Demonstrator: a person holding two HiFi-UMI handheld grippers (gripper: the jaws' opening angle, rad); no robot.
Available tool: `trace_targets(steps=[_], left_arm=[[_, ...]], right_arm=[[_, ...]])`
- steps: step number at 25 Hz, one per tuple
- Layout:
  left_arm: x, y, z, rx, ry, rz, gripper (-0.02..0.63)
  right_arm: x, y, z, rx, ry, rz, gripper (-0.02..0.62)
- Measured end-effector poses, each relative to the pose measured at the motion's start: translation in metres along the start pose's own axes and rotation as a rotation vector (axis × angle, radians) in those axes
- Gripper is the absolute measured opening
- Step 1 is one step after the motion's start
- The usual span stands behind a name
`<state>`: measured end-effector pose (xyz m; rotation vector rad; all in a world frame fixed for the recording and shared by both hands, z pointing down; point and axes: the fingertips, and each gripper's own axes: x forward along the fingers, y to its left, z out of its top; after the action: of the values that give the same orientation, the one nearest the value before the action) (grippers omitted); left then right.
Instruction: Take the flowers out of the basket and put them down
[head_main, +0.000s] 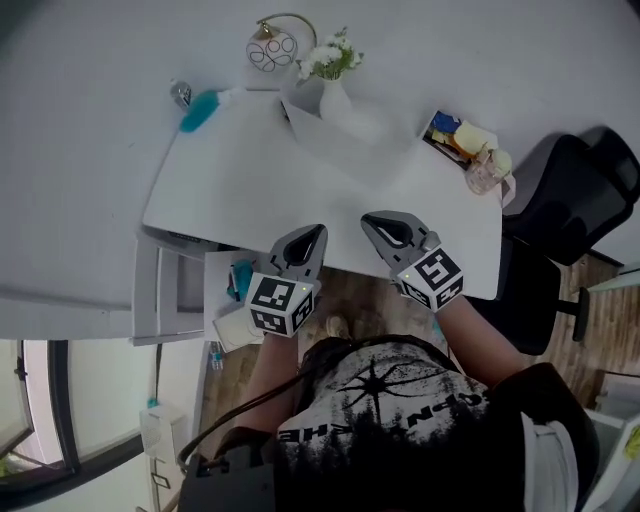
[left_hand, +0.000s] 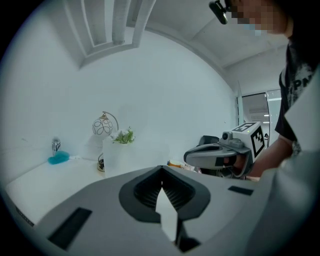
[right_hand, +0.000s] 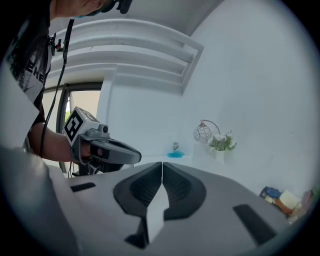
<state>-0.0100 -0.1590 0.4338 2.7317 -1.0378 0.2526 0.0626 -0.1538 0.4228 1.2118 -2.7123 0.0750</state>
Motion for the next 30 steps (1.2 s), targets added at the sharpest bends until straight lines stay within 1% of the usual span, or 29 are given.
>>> trace_targets(steps=[5,8,15,22,26,30], left_arm=[[0.006,0.034,0.004,0.015,0.003,-0.056,0.011],[0.009,0.052,0.007,0.019,0.002,-0.076,0.011],[0.022,0.082,0.014,0.022,-0.004,-0.107,0.011],[0.057,0.101,0.027,0.023,-0.008,-0.130,0.011],[0.083,0.119,0.039,0.024,-0.007,-0.129,0.011],[0.107,0.136,0.052,0.021,-0.006,-0.122,0.011]], right_arm=[[0.034,-0.006,0.006,0.022,-0.005,-0.052,0.018],[0.050,-0.008,0.008,0.013,0.000,-0.080,0.018],[0.075,-0.017,0.016,0.018,0.010,-0.105,0.018],[0.097,-0.055,0.038,0.005,-0.011,-0.120,0.018],[0.117,-0.080,0.052,-0.023,-0.017,-0.119,0.018],[0.136,-0.103,0.067,0.002,-0.028,-0.098,0.018]])
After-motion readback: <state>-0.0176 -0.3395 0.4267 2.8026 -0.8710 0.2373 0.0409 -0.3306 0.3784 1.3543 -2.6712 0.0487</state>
